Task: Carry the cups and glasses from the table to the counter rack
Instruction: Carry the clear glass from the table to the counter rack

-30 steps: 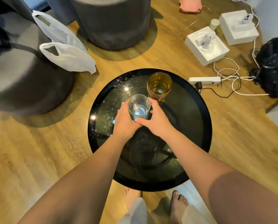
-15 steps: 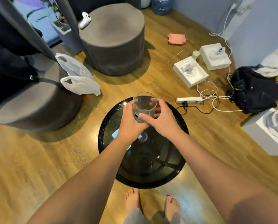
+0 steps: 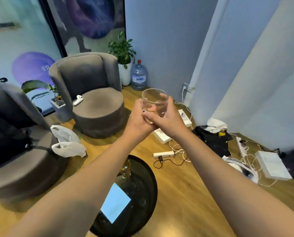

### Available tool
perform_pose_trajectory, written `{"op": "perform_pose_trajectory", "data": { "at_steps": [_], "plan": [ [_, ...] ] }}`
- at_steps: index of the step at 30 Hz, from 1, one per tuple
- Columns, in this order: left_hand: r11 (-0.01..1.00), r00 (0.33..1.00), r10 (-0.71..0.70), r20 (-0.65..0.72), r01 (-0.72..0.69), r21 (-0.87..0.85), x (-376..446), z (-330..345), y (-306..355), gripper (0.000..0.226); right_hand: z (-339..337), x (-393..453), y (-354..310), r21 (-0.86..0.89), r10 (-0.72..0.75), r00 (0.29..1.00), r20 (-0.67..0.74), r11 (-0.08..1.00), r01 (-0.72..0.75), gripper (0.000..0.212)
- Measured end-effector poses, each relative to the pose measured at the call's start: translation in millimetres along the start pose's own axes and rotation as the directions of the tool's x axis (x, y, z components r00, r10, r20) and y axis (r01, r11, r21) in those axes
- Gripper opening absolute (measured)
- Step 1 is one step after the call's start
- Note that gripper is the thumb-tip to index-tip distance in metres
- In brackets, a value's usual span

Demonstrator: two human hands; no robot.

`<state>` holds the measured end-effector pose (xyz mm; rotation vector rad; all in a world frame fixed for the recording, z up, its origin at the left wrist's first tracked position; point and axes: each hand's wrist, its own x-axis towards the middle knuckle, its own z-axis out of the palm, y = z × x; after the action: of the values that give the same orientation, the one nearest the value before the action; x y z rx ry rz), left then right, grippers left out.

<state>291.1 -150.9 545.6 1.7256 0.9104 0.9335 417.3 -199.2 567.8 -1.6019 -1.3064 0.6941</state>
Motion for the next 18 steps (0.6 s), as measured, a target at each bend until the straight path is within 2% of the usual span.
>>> {"op": "perform_pose_trajectory", "data": {
  "at_steps": [4,8,12,18],
  "plan": [
    [0.995,0.994,0.094,0.063,-0.091,-0.044,10,26,55,0.080,-54,-11,-30,-0.026,-0.054,0.994,-0.095,0.998,0.052,0.089],
    [0.988,0.978,0.156,0.139,-0.156,-0.009,11,47,72,0.080,-80,-28,-33,-0.052,-0.057,0.983,-0.176,0.997,0.048,0.091],
    [0.988,0.957,0.149,0.248,-0.137,-0.065,3,69,70,0.083,-91,-56,-22,-0.032,0.007,0.967,-0.253,0.999,-0.016,0.091],
    [0.976,0.897,0.207,0.390,-0.217,-0.019,-28,105,62,0.080,-102,-116,-5,-0.042,0.098,0.910,-0.402,0.991,-0.126,0.091]
  ]
}}
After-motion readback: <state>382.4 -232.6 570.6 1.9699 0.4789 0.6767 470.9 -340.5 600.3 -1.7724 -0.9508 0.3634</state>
